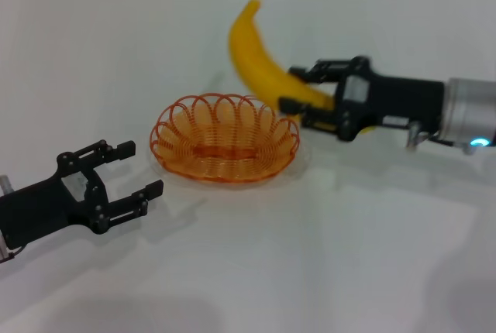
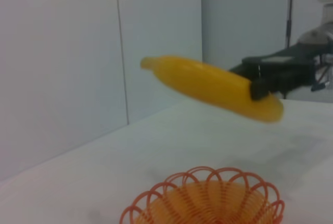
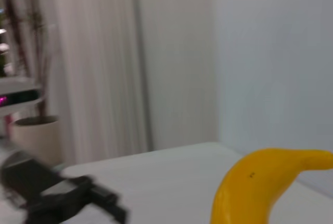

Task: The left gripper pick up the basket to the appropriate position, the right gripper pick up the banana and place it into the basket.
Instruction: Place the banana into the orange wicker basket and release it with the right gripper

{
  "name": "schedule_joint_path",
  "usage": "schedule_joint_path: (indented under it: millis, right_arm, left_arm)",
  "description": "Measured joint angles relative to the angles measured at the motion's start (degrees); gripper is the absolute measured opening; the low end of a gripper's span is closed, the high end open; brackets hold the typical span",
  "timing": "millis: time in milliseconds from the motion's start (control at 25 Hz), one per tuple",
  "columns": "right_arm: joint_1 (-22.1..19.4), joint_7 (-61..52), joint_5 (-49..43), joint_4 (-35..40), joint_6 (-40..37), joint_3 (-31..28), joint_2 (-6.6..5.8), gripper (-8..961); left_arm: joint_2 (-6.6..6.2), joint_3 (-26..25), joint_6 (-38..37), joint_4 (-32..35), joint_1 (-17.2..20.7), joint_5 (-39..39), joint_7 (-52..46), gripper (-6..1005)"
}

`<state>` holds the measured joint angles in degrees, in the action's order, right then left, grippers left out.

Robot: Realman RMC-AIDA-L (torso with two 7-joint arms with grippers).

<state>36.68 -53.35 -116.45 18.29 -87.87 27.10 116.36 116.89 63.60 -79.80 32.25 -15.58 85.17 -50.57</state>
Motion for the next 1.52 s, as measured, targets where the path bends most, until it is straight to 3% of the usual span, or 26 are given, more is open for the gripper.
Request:
schedule_joint_path:
  millis: [160, 400, 760, 1120, 1520]
  right_arm:
    - [2.22, 4.78, 1.01, -4.2, 2.1, 1.23, 0.26, 508]
    - [6.55, 13.23, 3.34, -12.81, 12.05, 1.26, 0.54, 519]
    - [6.57, 14.43, 3.39, -13.53, 13.59, 1.06, 0.61, 535]
    - [8.74, 20.91, 3.03, -17.97, 15.03, 1.46, 0.85, 551]
    - [8.85, 21.06, 2.78, -18.79, 16.99, 1.51, 0.88, 569]
  left_arm:
    - [0.0, -0.04, -0.1, -0.58, -0.34, -0.01, -0.02, 756]
    - [-0.31, -0.47, -0.57, -2.25, -1.48, 0.42, -3.3, 757]
    - [-1.98, -1.11, -3.15, -2.56, -4.28, 9.12, -19.68, 756]
    - [-0.76, -10.23, -2.61, -2.57, -5.9, 16.81, -21.6, 757]
    - [-0.7, -10.5, -2.76, -2.55, -5.97, 16.73, -21.54, 757]
